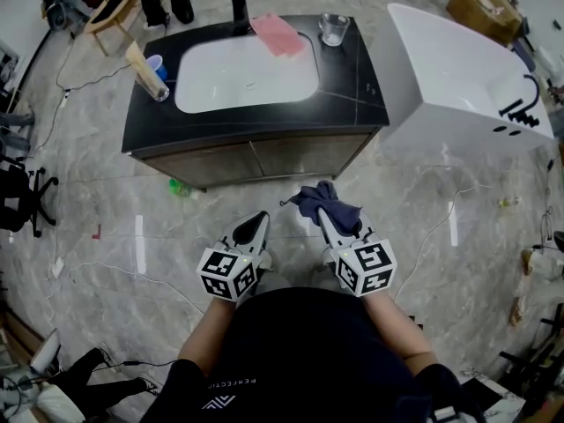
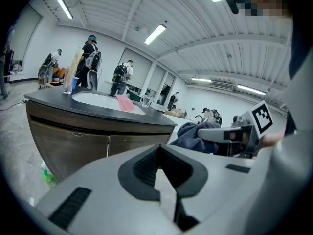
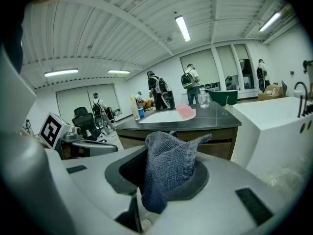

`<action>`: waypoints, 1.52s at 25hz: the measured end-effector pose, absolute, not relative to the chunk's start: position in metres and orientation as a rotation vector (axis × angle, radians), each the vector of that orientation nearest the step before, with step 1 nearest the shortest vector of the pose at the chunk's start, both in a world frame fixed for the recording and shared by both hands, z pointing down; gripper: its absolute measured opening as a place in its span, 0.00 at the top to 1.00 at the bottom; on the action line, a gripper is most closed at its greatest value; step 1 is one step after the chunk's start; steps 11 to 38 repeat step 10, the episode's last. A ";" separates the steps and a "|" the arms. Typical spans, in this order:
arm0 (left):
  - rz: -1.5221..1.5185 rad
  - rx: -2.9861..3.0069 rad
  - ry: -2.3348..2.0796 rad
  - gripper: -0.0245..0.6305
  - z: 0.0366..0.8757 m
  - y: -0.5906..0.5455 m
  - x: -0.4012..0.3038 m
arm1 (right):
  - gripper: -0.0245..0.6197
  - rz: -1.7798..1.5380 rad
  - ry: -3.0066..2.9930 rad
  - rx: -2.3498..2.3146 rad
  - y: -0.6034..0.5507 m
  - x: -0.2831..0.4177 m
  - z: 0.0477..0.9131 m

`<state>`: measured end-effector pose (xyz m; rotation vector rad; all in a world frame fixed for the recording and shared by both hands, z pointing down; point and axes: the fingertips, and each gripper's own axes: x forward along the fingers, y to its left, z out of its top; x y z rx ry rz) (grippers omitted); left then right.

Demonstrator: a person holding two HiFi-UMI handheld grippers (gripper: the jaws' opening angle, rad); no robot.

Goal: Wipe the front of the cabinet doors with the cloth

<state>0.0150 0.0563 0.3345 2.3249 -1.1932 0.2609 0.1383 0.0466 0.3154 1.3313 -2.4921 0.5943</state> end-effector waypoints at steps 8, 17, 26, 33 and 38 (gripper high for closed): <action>0.258 2.321 -1.186 0.95 0.337 0.060 0.018 | 0.80 0.600 -2.486 1.327 0.050 0.140 0.318; 0.257 2.321 -1.187 0.95 0.338 0.060 0.018 | 0.80 0.600 -2.484 1.327 0.050 0.141 0.318; 0.257 2.321 -1.187 0.95 0.338 0.060 0.018 | 0.80 0.600 -2.484 1.327 0.050 0.141 0.318; 0.257 2.321 -1.187 0.95 0.338 0.060 0.018 | 0.80 0.600 -2.484 1.327 0.050 0.141 0.318; 0.257 2.321 -1.187 0.95 0.338 0.060 0.018 | 0.80 0.600 -2.484 1.327 0.050 0.141 0.318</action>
